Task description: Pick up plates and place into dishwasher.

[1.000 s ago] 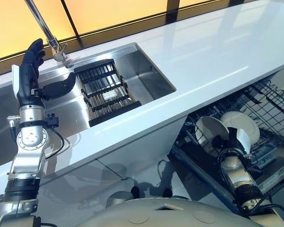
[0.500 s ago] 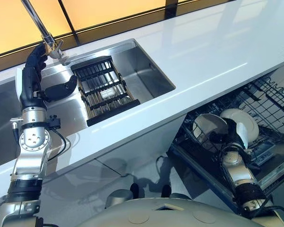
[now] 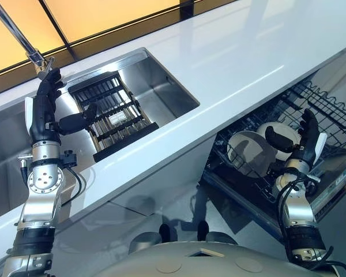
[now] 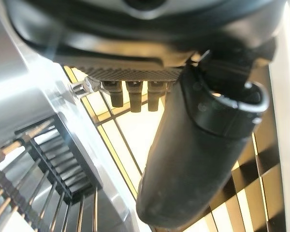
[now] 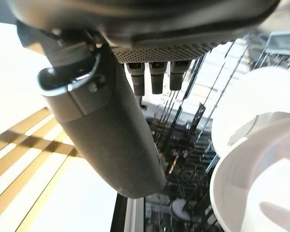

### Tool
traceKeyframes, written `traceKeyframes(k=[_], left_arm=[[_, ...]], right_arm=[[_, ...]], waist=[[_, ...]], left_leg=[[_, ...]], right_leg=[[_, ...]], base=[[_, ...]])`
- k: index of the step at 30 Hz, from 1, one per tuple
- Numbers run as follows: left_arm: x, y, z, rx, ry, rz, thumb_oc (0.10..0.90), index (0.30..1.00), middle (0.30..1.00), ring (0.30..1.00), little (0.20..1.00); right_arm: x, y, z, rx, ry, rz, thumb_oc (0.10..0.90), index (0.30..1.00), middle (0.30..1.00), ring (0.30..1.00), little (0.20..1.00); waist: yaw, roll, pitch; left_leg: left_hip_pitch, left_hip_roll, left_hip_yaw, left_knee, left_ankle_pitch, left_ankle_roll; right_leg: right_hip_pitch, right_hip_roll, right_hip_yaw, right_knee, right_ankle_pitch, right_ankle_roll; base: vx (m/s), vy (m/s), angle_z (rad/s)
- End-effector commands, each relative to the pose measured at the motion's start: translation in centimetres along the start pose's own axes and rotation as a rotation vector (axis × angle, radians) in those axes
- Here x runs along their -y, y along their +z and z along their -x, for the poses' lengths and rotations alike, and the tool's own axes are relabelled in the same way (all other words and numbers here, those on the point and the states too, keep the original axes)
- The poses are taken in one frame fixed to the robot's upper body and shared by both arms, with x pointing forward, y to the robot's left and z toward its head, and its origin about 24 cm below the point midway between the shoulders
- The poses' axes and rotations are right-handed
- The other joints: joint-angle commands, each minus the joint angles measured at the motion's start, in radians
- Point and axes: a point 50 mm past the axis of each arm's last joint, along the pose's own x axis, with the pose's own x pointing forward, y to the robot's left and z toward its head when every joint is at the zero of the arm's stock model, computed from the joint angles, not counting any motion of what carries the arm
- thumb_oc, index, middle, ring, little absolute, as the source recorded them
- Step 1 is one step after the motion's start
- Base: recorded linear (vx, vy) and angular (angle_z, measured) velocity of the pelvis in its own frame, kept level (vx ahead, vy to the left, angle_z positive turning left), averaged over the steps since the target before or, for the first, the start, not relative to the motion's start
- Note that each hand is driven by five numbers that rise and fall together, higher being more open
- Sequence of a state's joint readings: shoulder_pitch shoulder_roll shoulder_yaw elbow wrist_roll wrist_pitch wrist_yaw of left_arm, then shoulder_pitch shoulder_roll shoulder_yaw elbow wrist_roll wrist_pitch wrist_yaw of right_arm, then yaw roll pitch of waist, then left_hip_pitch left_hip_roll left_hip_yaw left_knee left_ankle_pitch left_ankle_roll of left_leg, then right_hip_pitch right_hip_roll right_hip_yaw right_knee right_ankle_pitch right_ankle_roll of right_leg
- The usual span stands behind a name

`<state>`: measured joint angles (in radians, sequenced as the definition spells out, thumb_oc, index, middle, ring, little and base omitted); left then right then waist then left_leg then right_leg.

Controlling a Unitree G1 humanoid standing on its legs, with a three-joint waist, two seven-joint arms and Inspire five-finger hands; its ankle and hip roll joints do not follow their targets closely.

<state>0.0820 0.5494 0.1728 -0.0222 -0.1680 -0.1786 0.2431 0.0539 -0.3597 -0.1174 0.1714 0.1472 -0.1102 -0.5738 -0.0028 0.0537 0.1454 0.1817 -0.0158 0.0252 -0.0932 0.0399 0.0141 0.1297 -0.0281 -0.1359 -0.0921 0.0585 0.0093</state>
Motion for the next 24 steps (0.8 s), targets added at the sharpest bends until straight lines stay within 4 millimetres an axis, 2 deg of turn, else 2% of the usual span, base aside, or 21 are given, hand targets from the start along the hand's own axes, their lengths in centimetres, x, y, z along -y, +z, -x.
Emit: traceKeyframes(k=[1,7,9,12,14,20,24], left_arm=[[-2.7,2.7,-1.8,0.190,0.098,0.008,0.800,0.900,0.900,0.900,0.900],[-2.5,2.7,-1.9,0.182,0.077,0.008,0.800,0.900,0.900,0.900,0.900],[-2.2,2.6,-2.1,0.183,0.059,0.007,0.800,0.900,0.900,0.900,0.900],[-1.9,3.1,-2.6,0.190,0.049,0.013,0.800,0.900,0.900,0.900,0.900],[-1.7,3.4,-2.9,0.195,0.043,0.017,0.800,0.900,0.900,0.900,0.900],[-1.0,3.7,-3.1,0.202,0.037,0.030,0.800,0.900,0.900,0.900,0.900],[-0.4,3.7,-3.1,0.192,0.012,0.037,0.800,0.900,0.900,0.900,0.900]], right_arm=[[1.8,5.6,-1.0,0.286,-0.151,-0.267,0.800,0.900,0.900,0.900,0.900],[3.3,4.2,-0.5,0.248,-0.333,-0.392,0.800,0.900,0.900,0.900,0.900],[3.4,2.8,-0.3,0.179,-0.374,-0.428,0.800,0.900,0.900,0.900,0.900],[3.0,0.7,-0.4,0.055,-0.346,-0.492,0.800,0.900,0.900,0.900,0.900],[2.6,-0.3,-0.3,0.020,-0.296,-0.463,0.800,0.900,0.900,0.900,0.900],[2.1,-2.7,0.0,-0.095,-0.223,-0.436,0.800,0.900,0.900,0.900,0.900],[1.7,-3.7,0.3,-0.127,-0.176,-0.392,0.800,0.900,0.900,0.900,0.900]], waist=[[-0.022,-0.008,-0.070],[-0.036,-0.002,-0.070],[-0.042,0.005,-0.065],[-0.045,0.011,-0.059],[-0.045,0.015,-0.056],[-0.046,0.032,-0.033],[-0.044,0.051,-0.017]], left_leg=[[0.007,-0.017,0.064,0.011,-0.084,0.007],[0.010,-0.016,0.082,0.008,-0.089,0.009],[0.009,-0.018,0.085,0.008,-0.090,0.010],[0.008,-0.018,0.089,0.007,-0.090,0.008],[0.005,-0.018,0.087,0.007,-0.089,0.006],[-0.013,-0.020,0.081,0.015,-0.081,0.000],[-0.022,-0.025,0.070,0.018,-0.073,-0.006]], right_leg=[[0.019,0.008,0.000,0.089,-0.123,0.057],[0.015,0.009,0.013,0.085,-0.118,0.061],[0.010,0.009,0.019,0.087,-0.117,0.061],[0.007,0.007,0.019,0.085,-0.114,0.062],[0.006,0.006,0.018,0.082,-0.113,0.061],[-0.014,0.001,0.014,0.097,-0.118,0.053],[-0.019,-0.002,0.008,0.104,-0.122,0.047]], base=[[-0.01,-0.020,-0.12],[0.00,-0.029,-0.15],[0.00,-0.040,-0.13],[0.00,-0.035,-0.07],[0.00,-0.037,0.00],[0.00,0.000,0.00],[0.00,0.013,0.03]])
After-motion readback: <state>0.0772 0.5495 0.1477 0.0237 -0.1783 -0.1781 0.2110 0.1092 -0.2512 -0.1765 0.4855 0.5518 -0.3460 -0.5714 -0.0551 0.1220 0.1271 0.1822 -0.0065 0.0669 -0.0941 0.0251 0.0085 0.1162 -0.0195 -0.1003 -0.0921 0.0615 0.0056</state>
